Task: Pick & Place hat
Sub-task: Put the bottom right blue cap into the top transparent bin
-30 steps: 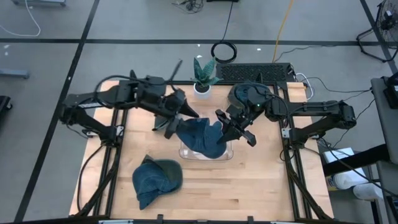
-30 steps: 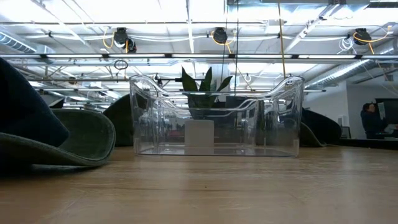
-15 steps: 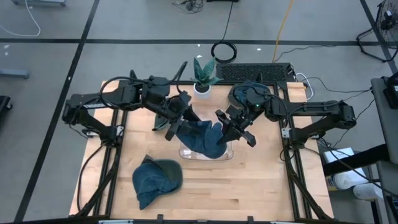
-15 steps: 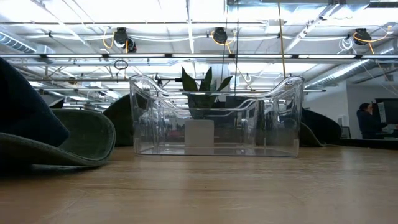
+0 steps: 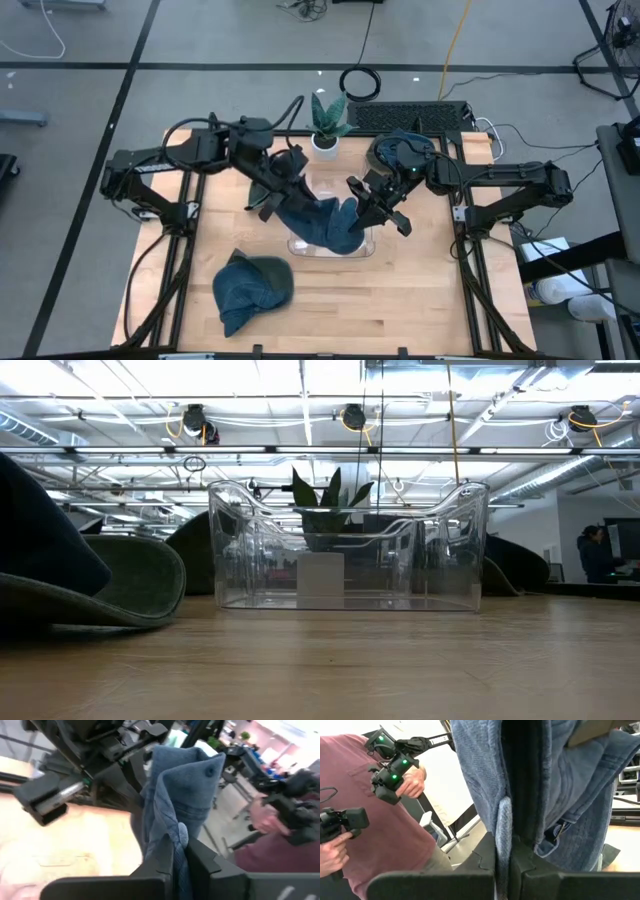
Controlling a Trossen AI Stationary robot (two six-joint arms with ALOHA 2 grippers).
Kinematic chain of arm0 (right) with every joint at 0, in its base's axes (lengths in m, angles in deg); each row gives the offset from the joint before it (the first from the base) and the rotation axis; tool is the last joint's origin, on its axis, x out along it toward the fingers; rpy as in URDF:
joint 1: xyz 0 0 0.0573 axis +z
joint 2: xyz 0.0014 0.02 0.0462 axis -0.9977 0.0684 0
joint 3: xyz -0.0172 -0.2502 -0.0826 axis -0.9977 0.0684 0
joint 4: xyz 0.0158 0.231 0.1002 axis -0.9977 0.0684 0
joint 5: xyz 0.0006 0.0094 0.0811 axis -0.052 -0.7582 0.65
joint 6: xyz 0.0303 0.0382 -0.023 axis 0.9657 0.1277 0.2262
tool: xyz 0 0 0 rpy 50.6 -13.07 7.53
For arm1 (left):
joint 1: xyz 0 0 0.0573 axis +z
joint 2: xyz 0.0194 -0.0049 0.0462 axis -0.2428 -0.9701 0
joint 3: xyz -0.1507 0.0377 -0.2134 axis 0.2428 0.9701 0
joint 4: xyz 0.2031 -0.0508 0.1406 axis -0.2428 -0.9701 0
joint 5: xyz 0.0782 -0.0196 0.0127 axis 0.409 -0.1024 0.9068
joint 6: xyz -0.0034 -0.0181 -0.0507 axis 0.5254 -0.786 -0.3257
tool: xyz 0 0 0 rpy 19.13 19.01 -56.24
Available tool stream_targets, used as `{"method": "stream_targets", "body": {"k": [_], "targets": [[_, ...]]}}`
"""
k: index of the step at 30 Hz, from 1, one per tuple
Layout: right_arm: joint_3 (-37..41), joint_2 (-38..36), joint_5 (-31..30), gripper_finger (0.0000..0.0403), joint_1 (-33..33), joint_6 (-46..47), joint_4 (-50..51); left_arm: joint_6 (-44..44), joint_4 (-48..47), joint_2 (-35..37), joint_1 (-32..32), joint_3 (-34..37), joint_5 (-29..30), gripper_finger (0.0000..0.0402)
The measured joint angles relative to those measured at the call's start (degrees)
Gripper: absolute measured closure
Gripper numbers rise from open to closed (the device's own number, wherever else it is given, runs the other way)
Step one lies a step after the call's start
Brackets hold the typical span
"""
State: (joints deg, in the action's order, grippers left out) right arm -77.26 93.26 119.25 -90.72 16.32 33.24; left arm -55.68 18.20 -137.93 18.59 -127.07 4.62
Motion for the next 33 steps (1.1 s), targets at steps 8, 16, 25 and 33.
{"method": "stream_targets", "body": {"k": [8, 16, 25, 33], "targets": [[0.02, 0.0, -3.08, 0.0357, -0.22, 0.0, -0.06, 1.33, 1.26, 0.23, 1.37, 0.02, -1.24, 0.0379], [0.07, -2.71, -6.27, 0.0285, -2.32, 0.93, 0.38, 3.71, 5.81, 2.47, 2.16, 0.05, 0.77, 0.0379], [0.07, -9.72, -9.13, 0.0264, -4.65, -0.23, 0.97, 0.92, 7.14, 5.33, 6.12, 0.05, 1.86, 0.0379], [0.07, -16.46, -17.06, 0.0268, -7.02, -4.27, 1.25, 1.62, 7.65, 6.68, 8.99, 0.04, 3.71, 0.0379]]}}
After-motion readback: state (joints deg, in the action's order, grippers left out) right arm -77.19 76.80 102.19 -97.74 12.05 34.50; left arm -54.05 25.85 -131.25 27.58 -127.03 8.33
